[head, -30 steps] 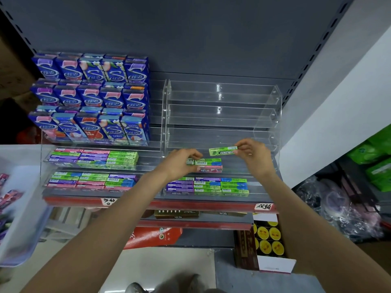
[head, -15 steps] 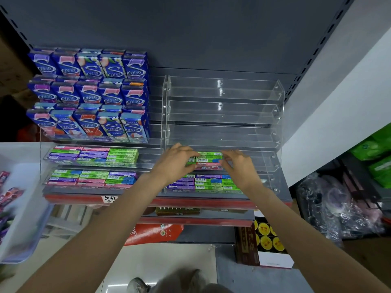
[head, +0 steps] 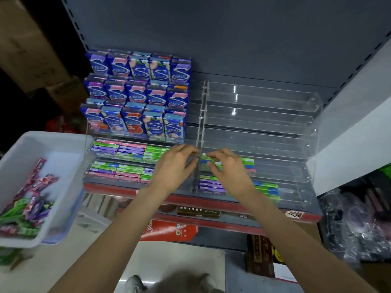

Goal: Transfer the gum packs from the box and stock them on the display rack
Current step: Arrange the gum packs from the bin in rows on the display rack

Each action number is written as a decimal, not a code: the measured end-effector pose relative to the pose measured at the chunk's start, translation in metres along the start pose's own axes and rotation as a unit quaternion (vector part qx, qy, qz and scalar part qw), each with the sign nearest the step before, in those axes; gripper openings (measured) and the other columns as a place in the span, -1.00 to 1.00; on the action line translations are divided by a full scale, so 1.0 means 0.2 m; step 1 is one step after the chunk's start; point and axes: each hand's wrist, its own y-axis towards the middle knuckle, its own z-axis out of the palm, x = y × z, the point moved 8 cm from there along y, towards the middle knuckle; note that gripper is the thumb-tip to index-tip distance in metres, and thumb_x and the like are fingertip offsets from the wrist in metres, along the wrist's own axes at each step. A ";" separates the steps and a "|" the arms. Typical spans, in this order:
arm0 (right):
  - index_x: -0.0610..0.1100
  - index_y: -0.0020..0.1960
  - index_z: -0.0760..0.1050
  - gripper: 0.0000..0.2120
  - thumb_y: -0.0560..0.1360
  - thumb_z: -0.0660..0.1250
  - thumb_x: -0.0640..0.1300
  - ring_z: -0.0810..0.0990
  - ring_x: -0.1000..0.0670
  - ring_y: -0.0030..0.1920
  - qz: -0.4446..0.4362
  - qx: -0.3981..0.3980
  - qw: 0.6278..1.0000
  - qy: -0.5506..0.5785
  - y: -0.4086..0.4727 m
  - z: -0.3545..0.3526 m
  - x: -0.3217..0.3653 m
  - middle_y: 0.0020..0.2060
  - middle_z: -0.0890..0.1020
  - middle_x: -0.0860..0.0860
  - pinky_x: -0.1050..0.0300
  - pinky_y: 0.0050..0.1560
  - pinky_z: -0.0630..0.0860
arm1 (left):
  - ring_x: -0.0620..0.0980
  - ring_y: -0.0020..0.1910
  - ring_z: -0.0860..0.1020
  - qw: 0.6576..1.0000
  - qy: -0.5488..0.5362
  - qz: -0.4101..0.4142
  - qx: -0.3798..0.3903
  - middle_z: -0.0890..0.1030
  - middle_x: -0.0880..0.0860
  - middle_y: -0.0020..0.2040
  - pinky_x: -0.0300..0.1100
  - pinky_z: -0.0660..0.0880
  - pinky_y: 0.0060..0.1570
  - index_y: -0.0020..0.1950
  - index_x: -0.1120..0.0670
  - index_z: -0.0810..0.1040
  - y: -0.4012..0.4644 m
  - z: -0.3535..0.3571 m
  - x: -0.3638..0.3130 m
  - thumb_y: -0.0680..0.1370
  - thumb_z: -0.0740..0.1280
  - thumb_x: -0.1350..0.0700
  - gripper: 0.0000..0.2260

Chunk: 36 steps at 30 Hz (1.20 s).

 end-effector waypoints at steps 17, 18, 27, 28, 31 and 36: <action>-0.24 0.20 0.50 -0.72 0.50 0.26 -0.30 0.58 -0.17 0.09 0.027 0.190 0.972 0.132 0.58 1.81 1.58 0.07 0.59 -0.21 0.05 0.16 0.45 | 0.20 0.10 0.55 0.926 -0.011 -0.376 -0.025 0.57 0.20 0.14 -0.11 0.40 0.07 0.18 0.21 0.54 -1.07 -0.95 2.28 0.53 0.33 0.21 -0.76; -0.22 0.28 0.44 -0.67 0.52 0.26 -0.27 0.52 -0.18 0.18 0.048 0.209 0.970 0.110 0.61 1.92 1.58 0.17 0.54 -0.21 0.05 0.22 0.40 | 0.21 0.17 0.51 0.926 -0.012 -0.377 0.005 0.53 0.22 0.20 -0.10 0.37 0.15 0.25 0.22 0.51 -1.07 -0.93 2.38 0.53 0.33 0.21 -0.70; -0.08 0.51 0.10 -0.41 0.56 0.26 -0.17 0.14 -0.06 0.48 0.007 0.342 0.939 -0.022 0.74 2.59 1.56 0.50 0.16 -0.05 0.10 0.44 0.11 | 0.18 0.27 0.40 0.903 0.003 -0.412 0.123 0.36 0.19 0.33 -0.02 0.35 0.27 0.46 0.14 0.23 -1.05 -0.63 2.87 0.50 0.39 0.17 -0.42; -0.06 0.52 0.10 -0.40 0.55 0.27 -0.19 0.14 -0.05 0.48 -0.009 0.348 0.937 -0.029 0.76 2.64 1.58 0.50 0.15 -0.03 0.06 0.46 0.13 | 0.21 0.25 0.41 0.912 0.013 -0.394 0.116 0.39 0.23 0.30 0.01 0.36 0.26 0.43 0.17 0.27 -1.03 -0.61 2.88 0.54 0.32 0.20 -0.52; -0.07 0.48 0.20 -0.39 0.50 0.34 -0.19 0.19 -0.07 0.44 -0.045 0.356 0.932 -0.053 0.81 2.76 1.62 0.46 0.23 -0.03 0.03 0.42 0.20 | 0.19 0.22 0.44 0.922 0.048 -0.362 0.126 0.46 0.22 0.24 -0.04 0.36 0.25 0.35 0.20 0.34 -1.02 -0.56 2.89 0.53 0.32 0.18 -0.60; -0.07 0.26 0.43 -0.57 0.43 0.42 -0.04 0.35 -0.08 0.26 -0.073 0.315 0.932 -0.165 0.89 2.73 1.57 0.20 0.42 -0.03 0.00 0.20 0.40 | 0.13 0.15 0.50 0.918 0.042 -0.379 0.112 0.52 0.15 0.17 -0.14 0.38 0.14 0.30 0.14 0.44 -1.00 -0.53 2.95 0.50 0.37 0.20 -0.63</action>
